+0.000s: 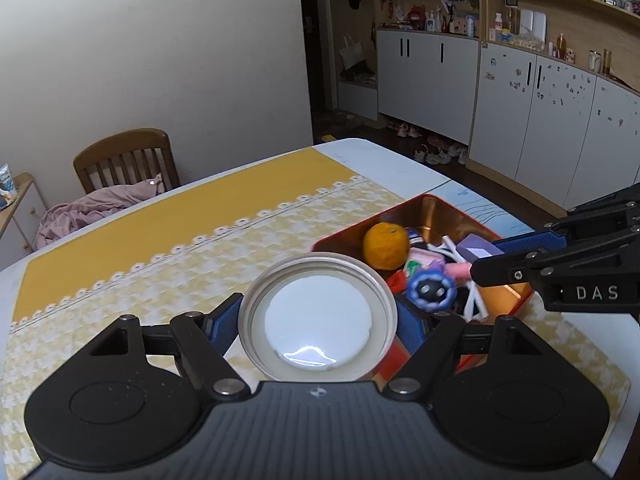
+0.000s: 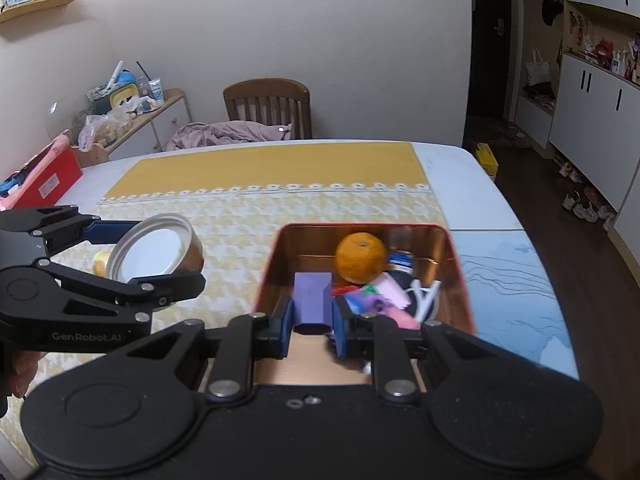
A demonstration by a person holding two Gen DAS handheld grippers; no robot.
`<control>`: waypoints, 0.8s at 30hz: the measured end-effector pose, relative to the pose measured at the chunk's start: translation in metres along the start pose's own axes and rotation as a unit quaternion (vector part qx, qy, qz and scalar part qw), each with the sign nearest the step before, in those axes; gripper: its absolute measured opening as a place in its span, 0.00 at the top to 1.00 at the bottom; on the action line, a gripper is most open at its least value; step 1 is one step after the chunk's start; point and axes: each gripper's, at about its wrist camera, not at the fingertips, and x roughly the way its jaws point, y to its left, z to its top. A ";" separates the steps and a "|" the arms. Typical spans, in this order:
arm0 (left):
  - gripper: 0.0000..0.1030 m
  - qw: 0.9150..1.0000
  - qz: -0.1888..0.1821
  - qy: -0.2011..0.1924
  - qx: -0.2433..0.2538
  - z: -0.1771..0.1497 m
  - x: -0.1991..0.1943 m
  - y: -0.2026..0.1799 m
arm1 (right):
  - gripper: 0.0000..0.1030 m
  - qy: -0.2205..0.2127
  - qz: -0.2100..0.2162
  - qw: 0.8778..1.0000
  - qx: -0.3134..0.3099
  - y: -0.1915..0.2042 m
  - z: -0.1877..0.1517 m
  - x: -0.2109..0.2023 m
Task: Organize rigid objects
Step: 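Carry the eraser over the red tin with the right tool while the left tool carries the round jar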
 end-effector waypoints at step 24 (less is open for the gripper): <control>0.24 0.997 -0.006 0.072 -0.025 0.037 0.098 -0.052 | 0.81 0.048 0.014 0.999 -0.014 -0.086 0.015 0.059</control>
